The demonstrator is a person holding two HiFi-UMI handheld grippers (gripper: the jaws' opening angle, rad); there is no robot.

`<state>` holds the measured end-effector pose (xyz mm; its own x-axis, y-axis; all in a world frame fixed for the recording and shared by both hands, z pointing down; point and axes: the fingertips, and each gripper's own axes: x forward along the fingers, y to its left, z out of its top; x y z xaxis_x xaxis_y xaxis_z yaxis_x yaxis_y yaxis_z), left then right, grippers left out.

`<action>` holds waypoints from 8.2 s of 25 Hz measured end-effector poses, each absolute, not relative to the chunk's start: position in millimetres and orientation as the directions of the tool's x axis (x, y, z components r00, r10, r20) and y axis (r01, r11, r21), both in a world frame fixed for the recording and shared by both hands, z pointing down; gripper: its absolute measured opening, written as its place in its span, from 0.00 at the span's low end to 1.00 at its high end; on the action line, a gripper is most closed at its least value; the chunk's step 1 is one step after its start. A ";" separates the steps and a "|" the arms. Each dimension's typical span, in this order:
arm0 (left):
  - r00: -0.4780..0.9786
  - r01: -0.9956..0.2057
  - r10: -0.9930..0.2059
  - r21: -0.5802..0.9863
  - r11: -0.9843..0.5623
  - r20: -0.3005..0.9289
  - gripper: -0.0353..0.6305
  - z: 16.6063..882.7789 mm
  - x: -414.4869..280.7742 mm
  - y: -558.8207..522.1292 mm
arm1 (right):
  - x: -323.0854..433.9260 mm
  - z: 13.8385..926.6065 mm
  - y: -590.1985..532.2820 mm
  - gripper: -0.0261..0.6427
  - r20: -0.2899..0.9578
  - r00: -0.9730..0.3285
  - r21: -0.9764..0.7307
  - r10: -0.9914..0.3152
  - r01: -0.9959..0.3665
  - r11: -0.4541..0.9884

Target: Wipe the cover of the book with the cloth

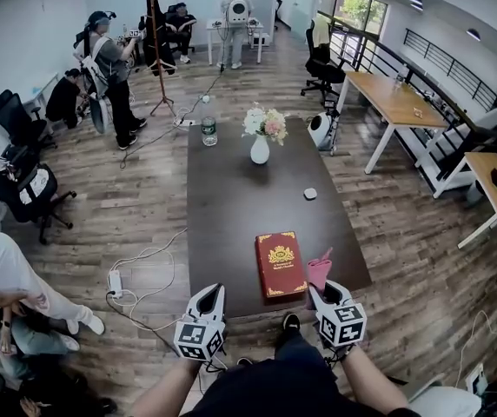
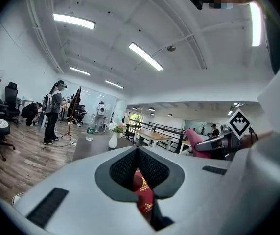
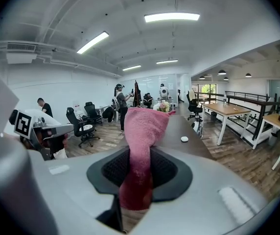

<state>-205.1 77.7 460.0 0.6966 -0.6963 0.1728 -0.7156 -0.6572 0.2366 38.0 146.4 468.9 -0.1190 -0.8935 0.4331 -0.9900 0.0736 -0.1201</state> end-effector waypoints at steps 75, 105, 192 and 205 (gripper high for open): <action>0.707 -0.645 -0.445 0.243 -0.725 0.550 0.05 656.1 -11.3 11.0 | 113.0 627.4 -51.3 0.21 0.611 -0.381 -0.147 -0.694 -0.916 0.374; 0.631 -0.629 -0.165 0.374 -0.681 0.758 0.05 781.2 -6.0 54.0 | 7.0 748.6 -149.6 0.21 0.793 -0.448 -0.055 -0.413 -0.727 0.685; 0.615 -0.632 -0.124 0.392 -0.669 0.779 0.05 788.1 -10.4 52.4 | 131.5 782.1 -122.8 0.22 0.856 -0.234 0.026 -0.462 -0.872 0.490; 0.610 -0.626 -0.123 0.381 -0.681 0.783 0.05 784.7 -11.4 51.2 | 144.9 781.7 -111.0 0.22 0.862 -0.211 0.020 -0.460 -0.894 0.447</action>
